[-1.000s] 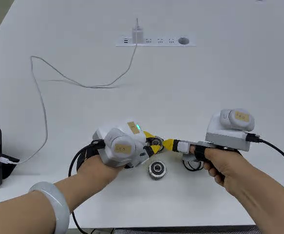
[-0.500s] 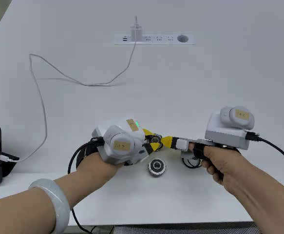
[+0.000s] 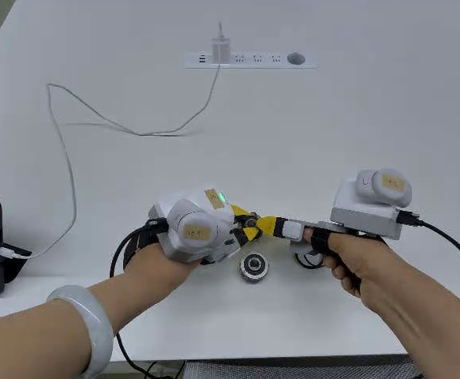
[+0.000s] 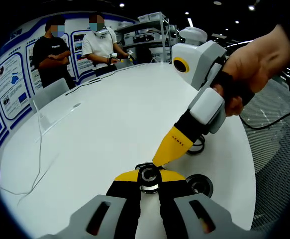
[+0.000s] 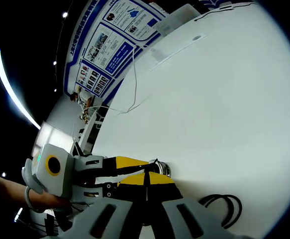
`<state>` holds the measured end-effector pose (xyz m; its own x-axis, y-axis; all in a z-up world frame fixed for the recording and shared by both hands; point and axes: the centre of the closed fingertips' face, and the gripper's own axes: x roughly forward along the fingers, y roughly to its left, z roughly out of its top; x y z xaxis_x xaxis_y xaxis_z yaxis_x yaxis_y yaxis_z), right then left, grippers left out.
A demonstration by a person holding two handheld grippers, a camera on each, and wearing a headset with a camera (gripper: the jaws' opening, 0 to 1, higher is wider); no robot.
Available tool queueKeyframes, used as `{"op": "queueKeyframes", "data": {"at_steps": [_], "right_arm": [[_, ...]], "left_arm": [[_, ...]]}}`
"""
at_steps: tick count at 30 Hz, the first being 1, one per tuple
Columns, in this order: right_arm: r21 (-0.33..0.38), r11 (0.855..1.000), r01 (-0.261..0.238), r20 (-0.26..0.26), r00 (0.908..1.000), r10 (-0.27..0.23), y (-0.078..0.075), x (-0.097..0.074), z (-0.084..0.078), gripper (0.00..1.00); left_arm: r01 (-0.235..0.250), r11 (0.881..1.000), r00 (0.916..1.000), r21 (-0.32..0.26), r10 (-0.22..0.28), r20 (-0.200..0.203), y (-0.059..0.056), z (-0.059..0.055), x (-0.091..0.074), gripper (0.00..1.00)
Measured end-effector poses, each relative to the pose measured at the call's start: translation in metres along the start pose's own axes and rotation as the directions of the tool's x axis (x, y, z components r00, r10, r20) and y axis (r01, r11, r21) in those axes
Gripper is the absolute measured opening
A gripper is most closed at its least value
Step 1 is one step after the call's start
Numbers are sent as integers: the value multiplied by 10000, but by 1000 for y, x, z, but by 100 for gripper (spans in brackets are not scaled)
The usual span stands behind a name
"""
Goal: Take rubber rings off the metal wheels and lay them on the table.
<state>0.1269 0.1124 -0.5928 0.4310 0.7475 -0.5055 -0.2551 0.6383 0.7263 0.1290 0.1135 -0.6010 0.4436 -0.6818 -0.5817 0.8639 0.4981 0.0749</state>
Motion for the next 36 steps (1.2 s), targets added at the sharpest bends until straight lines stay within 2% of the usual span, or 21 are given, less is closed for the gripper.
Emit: {"op": "queueKeyframes", "data": {"at_steps": [10,17,22,25,30,33,36], "right_arm": [[49,9998,-171,6,9999,171,8,-3,-2,1],[237,9996,-139,97,9999,137,3,-3,0,1],[79,10000,43,7,10000,-43,-3,0,0,2],[39,9999,122,-25,9999,-122,-5,0,-1,2],[20,9998,176,47,9998,-176,-7,1,0,2],[16,9999,170,51,9998,-170,-5,1,0,2],[41,10000,76,123,9999,-76,-2,2,2,2]], "left_arm": [[16,10000,10000,17,-16,-2,0,0,0,12],[91,9999,9999,104,-91,-44,0,1,0,13],[143,9997,9999,213,-144,34,-1,1,-1,14],[44,9998,9999,184,-46,141,0,2,-3,19],[112,9996,9994,246,-120,330,-1,3,-6,22],[106,9998,9987,139,-113,497,-2,5,-6,30],[133,9998,9983,117,-140,559,-3,6,-6,33]]}}
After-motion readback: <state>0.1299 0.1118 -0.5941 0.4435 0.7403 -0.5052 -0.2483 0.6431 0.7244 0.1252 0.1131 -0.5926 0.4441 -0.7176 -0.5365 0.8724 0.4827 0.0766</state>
